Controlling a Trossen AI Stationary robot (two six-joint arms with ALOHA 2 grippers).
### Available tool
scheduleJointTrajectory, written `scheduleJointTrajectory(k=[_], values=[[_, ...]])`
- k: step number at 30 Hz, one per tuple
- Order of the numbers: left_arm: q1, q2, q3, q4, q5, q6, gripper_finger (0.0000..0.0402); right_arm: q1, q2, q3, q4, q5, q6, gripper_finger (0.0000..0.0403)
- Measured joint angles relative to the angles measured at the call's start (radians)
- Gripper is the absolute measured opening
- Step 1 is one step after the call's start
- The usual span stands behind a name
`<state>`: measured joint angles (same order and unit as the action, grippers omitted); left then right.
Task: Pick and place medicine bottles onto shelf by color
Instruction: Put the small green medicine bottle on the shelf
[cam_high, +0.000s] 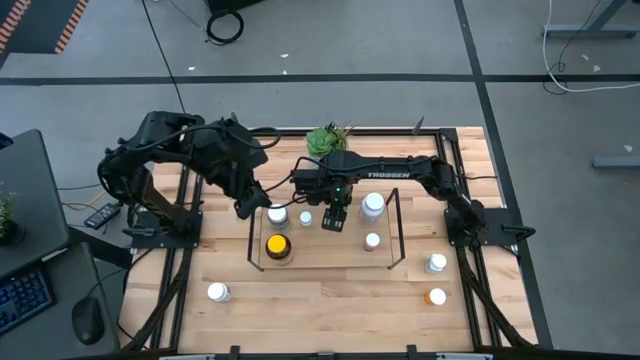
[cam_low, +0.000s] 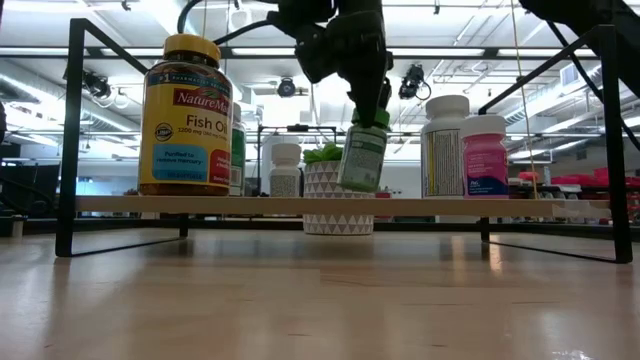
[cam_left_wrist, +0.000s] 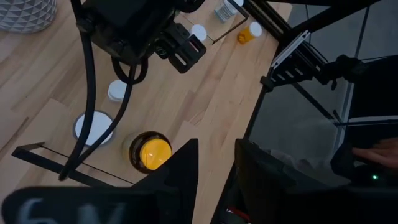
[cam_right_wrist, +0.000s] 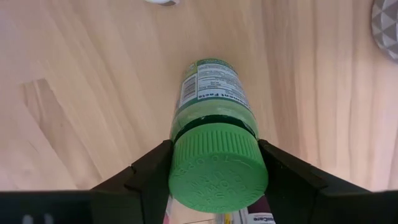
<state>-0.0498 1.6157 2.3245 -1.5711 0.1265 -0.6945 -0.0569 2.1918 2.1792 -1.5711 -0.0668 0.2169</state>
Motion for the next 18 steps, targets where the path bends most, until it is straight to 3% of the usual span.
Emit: scheduleJointTrajectory(k=[18], values=[[0.0,0.0,0.0,0.0,0.0,0.012,0.0117,-0.004,0.0,-0.044,0.0,-0.015,0.071,0.0222]])
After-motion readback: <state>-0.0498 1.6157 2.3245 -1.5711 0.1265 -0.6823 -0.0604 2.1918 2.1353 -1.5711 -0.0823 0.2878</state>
